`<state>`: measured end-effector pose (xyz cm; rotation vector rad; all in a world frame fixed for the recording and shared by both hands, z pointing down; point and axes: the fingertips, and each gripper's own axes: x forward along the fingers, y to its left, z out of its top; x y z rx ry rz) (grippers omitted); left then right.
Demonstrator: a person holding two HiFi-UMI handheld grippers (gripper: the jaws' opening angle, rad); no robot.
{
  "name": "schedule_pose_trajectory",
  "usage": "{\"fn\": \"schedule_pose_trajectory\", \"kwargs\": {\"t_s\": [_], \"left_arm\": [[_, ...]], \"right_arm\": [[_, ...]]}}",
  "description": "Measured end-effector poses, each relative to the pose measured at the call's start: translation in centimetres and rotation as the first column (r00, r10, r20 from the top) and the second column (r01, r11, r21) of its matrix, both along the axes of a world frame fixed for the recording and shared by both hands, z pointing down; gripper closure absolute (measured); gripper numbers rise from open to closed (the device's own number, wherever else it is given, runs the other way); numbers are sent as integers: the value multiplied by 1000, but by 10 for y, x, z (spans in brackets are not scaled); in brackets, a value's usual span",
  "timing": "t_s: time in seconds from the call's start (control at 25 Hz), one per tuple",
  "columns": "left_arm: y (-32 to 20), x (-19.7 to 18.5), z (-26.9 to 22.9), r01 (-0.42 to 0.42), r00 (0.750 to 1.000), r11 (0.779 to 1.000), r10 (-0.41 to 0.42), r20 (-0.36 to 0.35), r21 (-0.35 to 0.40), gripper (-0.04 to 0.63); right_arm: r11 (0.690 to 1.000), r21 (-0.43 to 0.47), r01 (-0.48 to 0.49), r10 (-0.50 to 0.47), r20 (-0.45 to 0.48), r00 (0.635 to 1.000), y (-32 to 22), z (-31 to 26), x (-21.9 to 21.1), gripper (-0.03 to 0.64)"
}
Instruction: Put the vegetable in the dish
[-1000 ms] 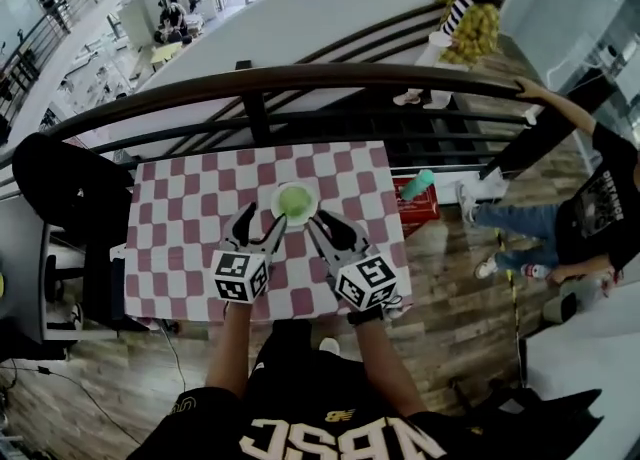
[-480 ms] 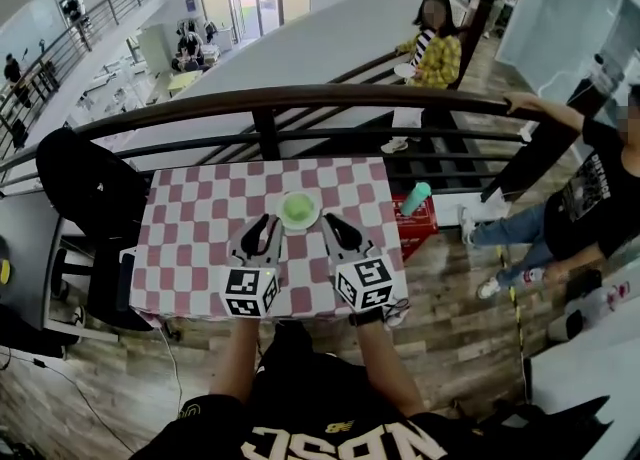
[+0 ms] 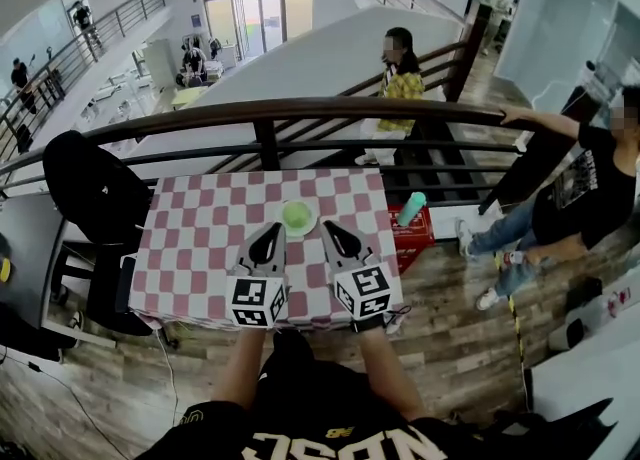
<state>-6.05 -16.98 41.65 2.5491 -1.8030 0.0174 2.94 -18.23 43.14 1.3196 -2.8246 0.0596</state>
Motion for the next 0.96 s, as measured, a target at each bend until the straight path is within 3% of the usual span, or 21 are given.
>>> {"fn": "schedule_pose_trajectory", "kwargs": {"t_s": [0.4,0.72,0.96], "left_arm": [[10,23,7,-26,1000,1000,26,3,5,572],[15,32,21,-48,999,998,49,23,-33,571],[28,20,16,19,1000,1000,-19,10,-1,571]], "right_arm": [[1000,5,-27,27,-6,1000,10,4,16,589],[997,-32,-76,76,4,997,10,16,30,589],[995,-63,-82,86,58,995,16,11,33,589]]}}
